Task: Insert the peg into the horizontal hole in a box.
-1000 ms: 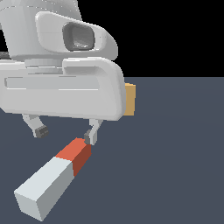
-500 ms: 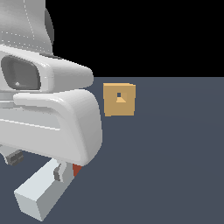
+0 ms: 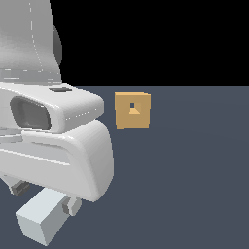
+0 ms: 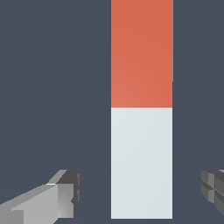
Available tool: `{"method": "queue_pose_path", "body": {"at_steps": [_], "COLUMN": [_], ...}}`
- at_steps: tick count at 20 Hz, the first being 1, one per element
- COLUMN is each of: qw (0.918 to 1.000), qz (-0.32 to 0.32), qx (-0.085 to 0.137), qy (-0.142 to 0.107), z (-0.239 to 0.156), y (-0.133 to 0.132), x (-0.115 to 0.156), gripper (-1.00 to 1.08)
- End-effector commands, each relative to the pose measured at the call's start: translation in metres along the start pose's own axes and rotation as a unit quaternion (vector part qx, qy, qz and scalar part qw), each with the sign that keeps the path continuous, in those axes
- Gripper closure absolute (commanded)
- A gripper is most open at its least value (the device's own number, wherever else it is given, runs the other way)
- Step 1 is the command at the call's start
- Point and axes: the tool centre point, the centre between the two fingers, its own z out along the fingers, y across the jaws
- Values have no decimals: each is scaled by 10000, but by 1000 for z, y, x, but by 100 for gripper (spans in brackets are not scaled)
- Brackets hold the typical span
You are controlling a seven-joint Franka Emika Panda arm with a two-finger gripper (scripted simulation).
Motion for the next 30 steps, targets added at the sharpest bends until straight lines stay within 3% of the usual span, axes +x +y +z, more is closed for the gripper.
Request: {"method": "queue_pose_path", "body": {"at_steps": [1,9,10,23,30], "qw": [10000,10000,10000,10000,9996], "qz": [4,6,6,-19,-279], "qx": [4,4,4,0,0], "qy": [3,6,6,7,2], "z": [13,30,30,29,19], "y": [-1,0,0,2,19], "x": [0,-1,-1,3,41], "gripper": [-92,-92,108,108,108]}}
